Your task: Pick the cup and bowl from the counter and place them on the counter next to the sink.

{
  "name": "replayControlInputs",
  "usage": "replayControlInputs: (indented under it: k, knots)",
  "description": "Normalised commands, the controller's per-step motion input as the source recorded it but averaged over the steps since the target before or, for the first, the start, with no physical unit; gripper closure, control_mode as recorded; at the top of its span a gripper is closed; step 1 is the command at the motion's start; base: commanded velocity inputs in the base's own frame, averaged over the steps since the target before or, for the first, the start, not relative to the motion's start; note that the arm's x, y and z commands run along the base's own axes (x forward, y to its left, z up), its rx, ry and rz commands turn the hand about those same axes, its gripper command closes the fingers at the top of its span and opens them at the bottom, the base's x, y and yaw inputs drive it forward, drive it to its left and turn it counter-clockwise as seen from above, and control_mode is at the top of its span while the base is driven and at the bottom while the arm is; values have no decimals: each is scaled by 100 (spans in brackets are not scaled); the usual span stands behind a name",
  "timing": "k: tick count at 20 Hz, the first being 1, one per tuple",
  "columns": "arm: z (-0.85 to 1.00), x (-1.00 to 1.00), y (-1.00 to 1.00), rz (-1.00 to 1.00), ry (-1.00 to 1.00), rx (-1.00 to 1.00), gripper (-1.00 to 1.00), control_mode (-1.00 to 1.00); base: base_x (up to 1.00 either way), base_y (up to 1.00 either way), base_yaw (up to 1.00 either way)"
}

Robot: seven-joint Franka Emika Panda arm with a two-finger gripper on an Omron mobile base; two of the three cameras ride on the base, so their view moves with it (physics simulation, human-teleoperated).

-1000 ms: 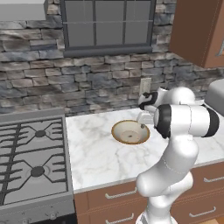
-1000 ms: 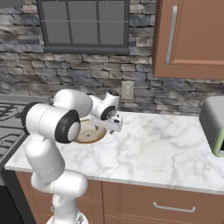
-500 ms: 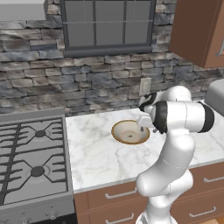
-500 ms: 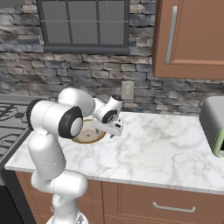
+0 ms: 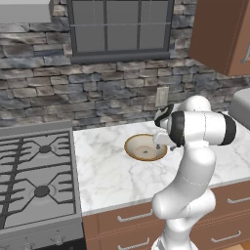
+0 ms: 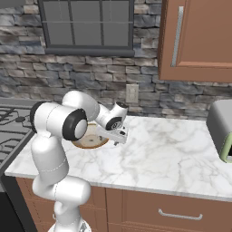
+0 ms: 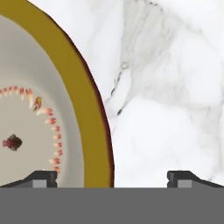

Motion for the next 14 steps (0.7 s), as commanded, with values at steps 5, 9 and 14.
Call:
replayControlInputs:
  k: [5, 9, 14]
  knots:
    - [0, 0, 18, 0, 0, 0, -100, -100, 0, 0, 0]
    - [0, 0, 4, 0, 0, 0, -100, -100, 0, 0, 0]
    - [0, 0, 0, 0, 0, 0, 100, -100, 0, 0, 0]
